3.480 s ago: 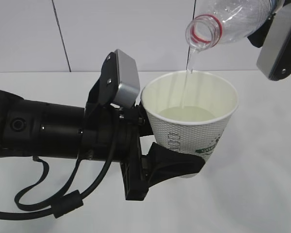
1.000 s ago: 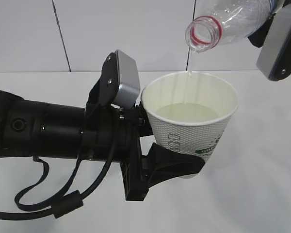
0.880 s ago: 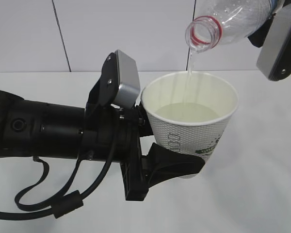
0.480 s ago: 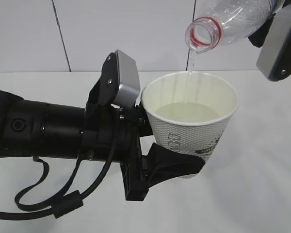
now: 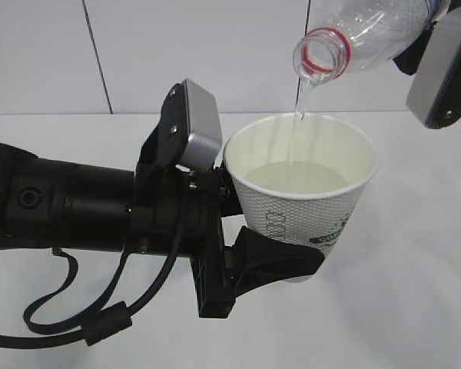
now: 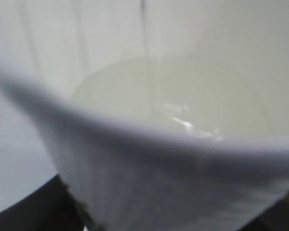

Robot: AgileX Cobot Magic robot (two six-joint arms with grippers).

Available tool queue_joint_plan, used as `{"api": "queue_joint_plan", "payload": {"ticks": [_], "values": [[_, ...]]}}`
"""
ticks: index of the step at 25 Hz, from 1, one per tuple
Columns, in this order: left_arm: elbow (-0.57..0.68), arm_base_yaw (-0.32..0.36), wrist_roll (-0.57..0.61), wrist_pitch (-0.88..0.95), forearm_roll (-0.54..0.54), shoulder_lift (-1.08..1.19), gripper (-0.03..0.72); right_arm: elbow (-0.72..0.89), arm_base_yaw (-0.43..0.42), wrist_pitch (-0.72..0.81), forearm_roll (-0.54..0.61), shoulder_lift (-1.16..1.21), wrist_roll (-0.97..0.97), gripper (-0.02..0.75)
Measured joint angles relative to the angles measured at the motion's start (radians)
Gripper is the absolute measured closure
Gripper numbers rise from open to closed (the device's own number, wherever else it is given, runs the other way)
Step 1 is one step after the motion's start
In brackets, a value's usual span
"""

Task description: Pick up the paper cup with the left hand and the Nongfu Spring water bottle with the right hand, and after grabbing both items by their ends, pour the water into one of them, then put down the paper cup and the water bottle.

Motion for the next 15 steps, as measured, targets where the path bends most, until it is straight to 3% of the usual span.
{"api": "queue_joint_plan", "payload": {"ticks": [15], "values": [[0.000,0.000,0.000,0.001,0.000,0.000,0.179,0.000,0.000,0.000,0.000,0.000,-0.004,0.245]]}}
